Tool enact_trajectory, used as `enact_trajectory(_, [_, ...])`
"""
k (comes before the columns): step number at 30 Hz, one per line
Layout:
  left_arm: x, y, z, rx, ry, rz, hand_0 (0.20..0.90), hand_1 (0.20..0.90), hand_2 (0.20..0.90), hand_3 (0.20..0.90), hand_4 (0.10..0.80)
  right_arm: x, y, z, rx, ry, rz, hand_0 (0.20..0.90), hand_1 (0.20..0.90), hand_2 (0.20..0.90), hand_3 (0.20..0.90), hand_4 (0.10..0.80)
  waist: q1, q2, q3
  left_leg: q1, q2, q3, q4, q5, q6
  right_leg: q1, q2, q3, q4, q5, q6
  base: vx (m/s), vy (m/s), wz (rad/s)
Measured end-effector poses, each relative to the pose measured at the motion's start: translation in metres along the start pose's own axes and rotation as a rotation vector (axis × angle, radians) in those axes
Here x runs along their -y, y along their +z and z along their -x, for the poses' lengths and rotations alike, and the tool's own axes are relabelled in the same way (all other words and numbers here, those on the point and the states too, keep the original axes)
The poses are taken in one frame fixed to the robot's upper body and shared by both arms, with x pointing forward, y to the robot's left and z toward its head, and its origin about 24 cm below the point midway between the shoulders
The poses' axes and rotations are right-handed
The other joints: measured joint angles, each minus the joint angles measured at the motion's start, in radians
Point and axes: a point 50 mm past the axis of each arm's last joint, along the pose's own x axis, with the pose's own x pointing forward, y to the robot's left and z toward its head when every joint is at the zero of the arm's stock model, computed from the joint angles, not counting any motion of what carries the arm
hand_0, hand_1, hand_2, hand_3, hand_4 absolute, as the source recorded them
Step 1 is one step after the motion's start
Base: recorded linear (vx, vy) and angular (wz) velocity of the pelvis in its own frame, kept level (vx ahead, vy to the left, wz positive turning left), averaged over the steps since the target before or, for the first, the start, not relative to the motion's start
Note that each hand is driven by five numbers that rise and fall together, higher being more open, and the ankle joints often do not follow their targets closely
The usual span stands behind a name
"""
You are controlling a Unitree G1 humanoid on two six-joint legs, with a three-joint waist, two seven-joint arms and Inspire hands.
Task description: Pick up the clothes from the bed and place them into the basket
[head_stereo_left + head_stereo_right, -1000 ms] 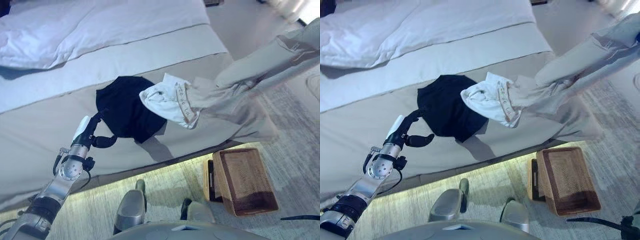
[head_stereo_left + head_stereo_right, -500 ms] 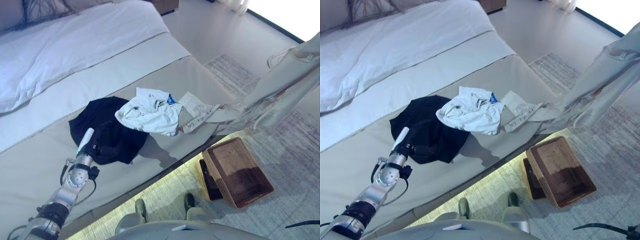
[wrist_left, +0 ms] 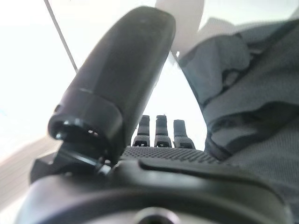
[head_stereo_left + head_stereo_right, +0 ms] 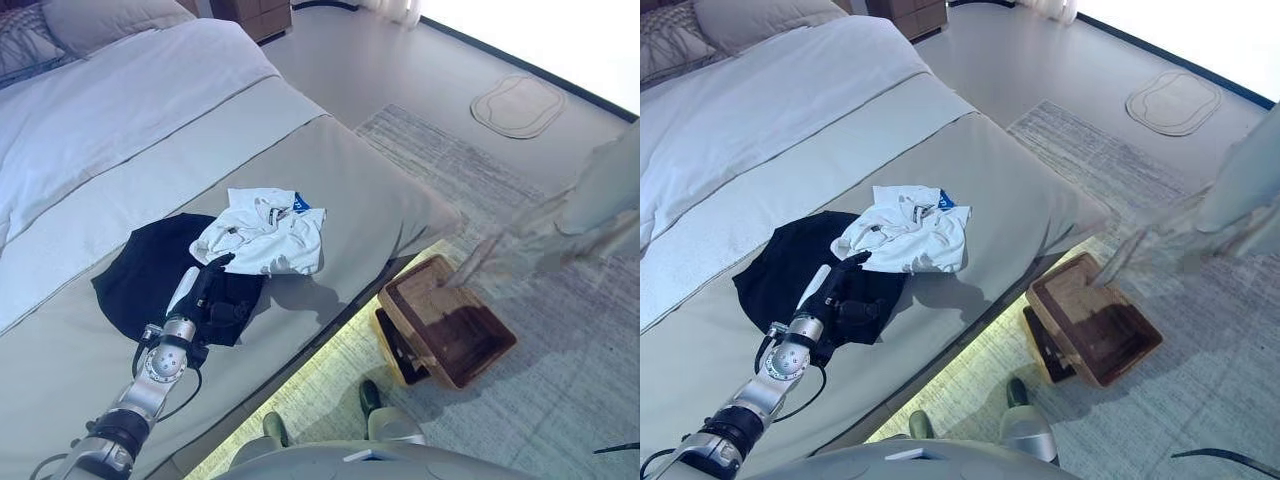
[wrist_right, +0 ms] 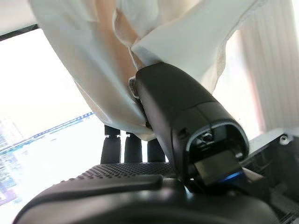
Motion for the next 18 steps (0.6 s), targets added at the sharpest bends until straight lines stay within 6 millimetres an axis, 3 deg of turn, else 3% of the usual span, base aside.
enact_trajectory(6, [0.003,-0.003,0.001,-0.008,-0.016,0.003,0.9,0.9,0.9,0.9,0.8,-0.023,-0.019,0.011,-0.032,0.206,0.024,0.3,0.3,0.3,0.2,0.1,-0.007,-0.001,-0.038,-0.015,0.005,0.02,0.004,0.005,-0.006,-0.027,0.007,0.018,0.0,0.006,-0.007,-0.038,-0.01,-0.1])
enact_trajectory(12, [0.008,-0.003,0.001,-0.01,-0.043,-0.02,0.9,0.9,0.9,0.9,0.8,-0.099,-0.052,0.046,-0.099,0.557,0.014,0.3,0.3,0.3,0.2,0.1,-0.018,-0.004,-0.046,-0.014,0.005,0.02,0.004,0.005,-0.006,-0.026,0.007,0.018,0.0,0.006,-0.007,0.0,0.0,0.0])
enact_trajectory(18, [0.009,-0.002,-0.001,-0.006,-0.062,-0.02,0.9,0.9,0.9,0.9,0.8,-0.159,-0.064,0.082,-0.142,0.744,-0.067,0.3,0.3,0.3,0.2,0.1,-0.013,-0.003,-0.046,-0.01,0.004,0.019,0.004,0.005,-0.007,-0.02,0.006,0.016,0.0,0.006,-0.007,0.0,0.0,0.0])
